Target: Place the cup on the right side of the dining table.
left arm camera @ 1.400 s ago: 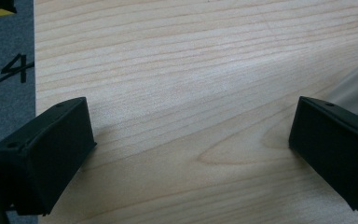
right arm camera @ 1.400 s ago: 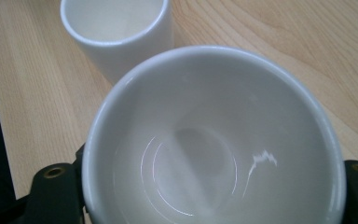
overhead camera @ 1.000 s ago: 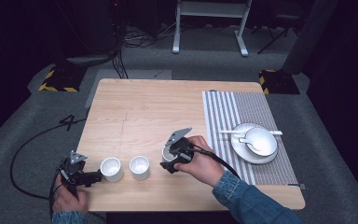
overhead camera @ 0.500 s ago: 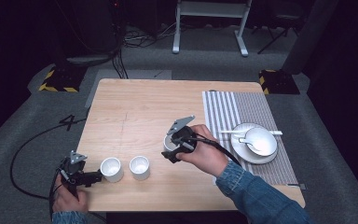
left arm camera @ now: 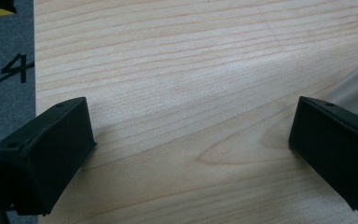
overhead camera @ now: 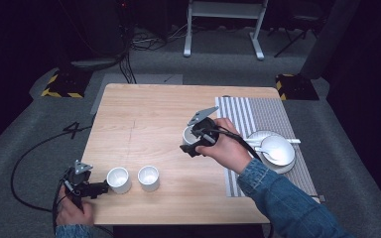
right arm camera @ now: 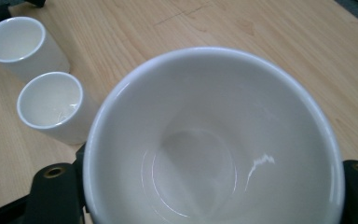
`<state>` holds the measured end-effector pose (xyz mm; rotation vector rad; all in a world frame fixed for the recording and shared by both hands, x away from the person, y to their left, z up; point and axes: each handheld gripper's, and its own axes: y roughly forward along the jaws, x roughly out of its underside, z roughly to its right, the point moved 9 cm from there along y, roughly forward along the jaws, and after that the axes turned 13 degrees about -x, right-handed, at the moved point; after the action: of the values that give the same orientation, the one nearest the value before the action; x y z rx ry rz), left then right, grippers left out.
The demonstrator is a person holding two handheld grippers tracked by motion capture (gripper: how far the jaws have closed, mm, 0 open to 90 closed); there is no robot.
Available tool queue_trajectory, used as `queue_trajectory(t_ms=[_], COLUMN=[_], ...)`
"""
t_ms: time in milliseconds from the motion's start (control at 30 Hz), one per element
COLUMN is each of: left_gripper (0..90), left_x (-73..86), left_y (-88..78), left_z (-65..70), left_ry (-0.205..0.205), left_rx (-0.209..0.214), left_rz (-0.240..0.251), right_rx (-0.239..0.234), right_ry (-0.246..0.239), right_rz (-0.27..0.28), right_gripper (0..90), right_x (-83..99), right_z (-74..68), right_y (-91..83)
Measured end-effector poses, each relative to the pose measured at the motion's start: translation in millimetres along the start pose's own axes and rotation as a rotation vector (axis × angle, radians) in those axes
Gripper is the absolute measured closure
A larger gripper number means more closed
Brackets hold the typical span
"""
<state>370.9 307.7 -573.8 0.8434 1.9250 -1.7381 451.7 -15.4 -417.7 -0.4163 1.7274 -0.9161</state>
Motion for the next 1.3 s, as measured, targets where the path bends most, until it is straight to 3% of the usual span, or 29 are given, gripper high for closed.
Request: queue_trajectory(t_ms=[167, 367, 400, 700, 900, 967, 1300], left_gripper=[0.1, 0.1, 0.1, 0.1, 0.1, 0.1, 0.1], left_x=[0.0, 0.0, 0.0, -0.1, -0.1, -0.1, -0.1], left_y=[0.0, 0.0, 0.0, 0.0, 0.0, 0.0, 0.0], left_z=[0.0, 0.0, 0.0, 0.0, 0.0, 0.0, 0.0], left_ry=[0.0, 0.0, 0.0, 0.0, 0.0, 0.0, 0.0], left_rx=[0.0, 0.0, 0.0, 0.0, 0.0, 0.0, 0.0], left_rz=[0.0, 0.0, 0.0, 0.0, 0.0, 0.0, 0.0], right_rx=[0.027, 0.065, 0.082, 0.147, 0.232, 0.263, 0.31], right_ry=[0.003, 0.046, 0.061, 0.102, 0.14, 0.17, 0.229], right_rz=[0.025, 0.042, 0.052, 0.062, 0.054, 0.06, 0.069], right_gripper=[27.1, 27.2, 27.2, 27.2, 27.2, 27.2, 27.2], right_x=[-5.0, -5.0, -5.0, -1.9, 7.8, 14.4, 23.2], right_z=[15.2, 38.6, 47.9, 82.8, 118.8, 140.5, 180.7], right_y=[-10.8, -23.5, -29.7, -50.5, -63.8, -70.4, -77.3])
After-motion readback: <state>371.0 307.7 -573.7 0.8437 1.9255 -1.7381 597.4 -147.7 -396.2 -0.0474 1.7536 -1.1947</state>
